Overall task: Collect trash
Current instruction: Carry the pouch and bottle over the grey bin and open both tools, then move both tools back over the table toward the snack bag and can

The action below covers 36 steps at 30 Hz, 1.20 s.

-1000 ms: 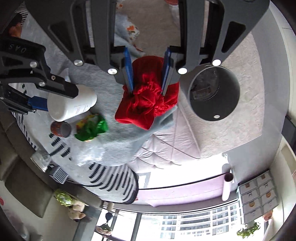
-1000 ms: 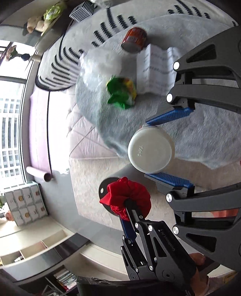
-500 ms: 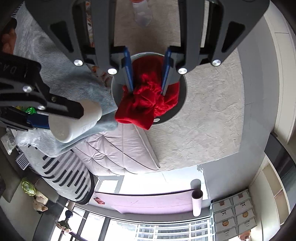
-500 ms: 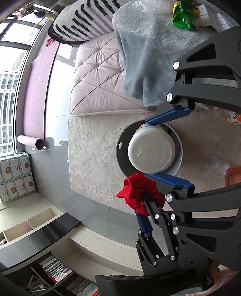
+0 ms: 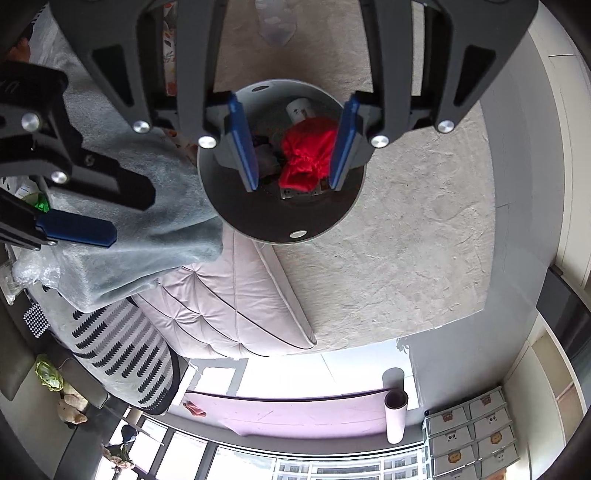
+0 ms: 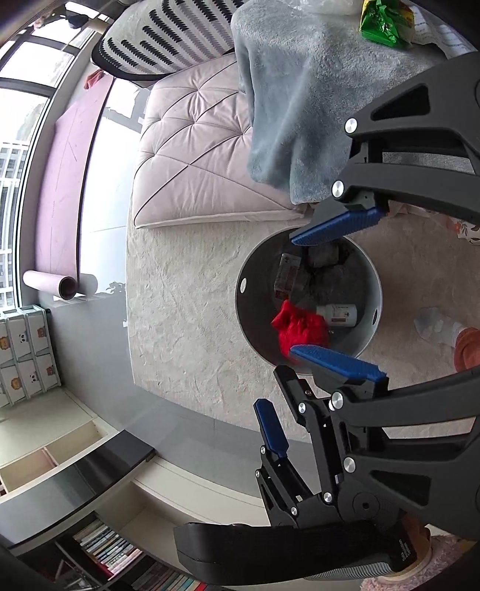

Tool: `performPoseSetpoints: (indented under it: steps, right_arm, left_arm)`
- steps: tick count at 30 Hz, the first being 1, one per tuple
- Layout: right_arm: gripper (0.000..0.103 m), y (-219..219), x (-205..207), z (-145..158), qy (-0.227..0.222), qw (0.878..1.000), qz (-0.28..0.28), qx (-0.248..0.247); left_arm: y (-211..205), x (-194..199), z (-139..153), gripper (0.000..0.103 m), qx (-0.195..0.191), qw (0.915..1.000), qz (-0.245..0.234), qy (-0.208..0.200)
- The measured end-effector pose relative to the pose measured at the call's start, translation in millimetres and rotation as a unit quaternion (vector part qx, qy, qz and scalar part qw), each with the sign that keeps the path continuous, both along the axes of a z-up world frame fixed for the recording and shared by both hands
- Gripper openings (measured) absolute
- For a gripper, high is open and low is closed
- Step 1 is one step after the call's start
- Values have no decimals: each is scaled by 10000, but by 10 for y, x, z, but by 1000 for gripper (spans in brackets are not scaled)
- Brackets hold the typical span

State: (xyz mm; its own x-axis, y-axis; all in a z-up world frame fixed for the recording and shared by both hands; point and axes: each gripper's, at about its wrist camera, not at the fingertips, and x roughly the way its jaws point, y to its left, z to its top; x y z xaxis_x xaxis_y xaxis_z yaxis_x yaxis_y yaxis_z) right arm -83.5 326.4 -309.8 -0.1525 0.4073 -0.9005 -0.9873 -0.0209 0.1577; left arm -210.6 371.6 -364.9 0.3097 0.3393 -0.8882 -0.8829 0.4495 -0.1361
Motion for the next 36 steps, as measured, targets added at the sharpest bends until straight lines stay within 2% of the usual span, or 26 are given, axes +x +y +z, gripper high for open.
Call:
performPoseSetpoints:
  steps: [6,12,15,17,23,30,36]
  right_arm:
    - [55,-223,252,58,26,9997,-235,34]
    - [55,-628,697,145,32,9979,-648,65]
    - [56,-911,998,246,-16,9962,-872,83]
    - [60,-1135,1243,334,-39,9942,-1068,131]
    - [61,-1769,2028,481,-288,9853,-1674,156]
    - [61,-2284,2876,500,-444,9683,-2456,121]
    - [61,-2520,3226,462,-502,9614,-2704,98]
  left_arm:
    - [-138,160,117,53,15,9999,-86,68]
    - [-472,537,370,54,141,9990,-414,127]
    - [-702,814,506,55,187,9977,-648,102]
    - [-869,1038,577,56,201,9962,-841,94]
    - [-1356,1785,723,60,146,9892,-1458,-75]
    - [-1736,2578,739,60,184,9776,-2087,-210]
    - [-1839,3081,673,60,279,9708,-2370,-228]
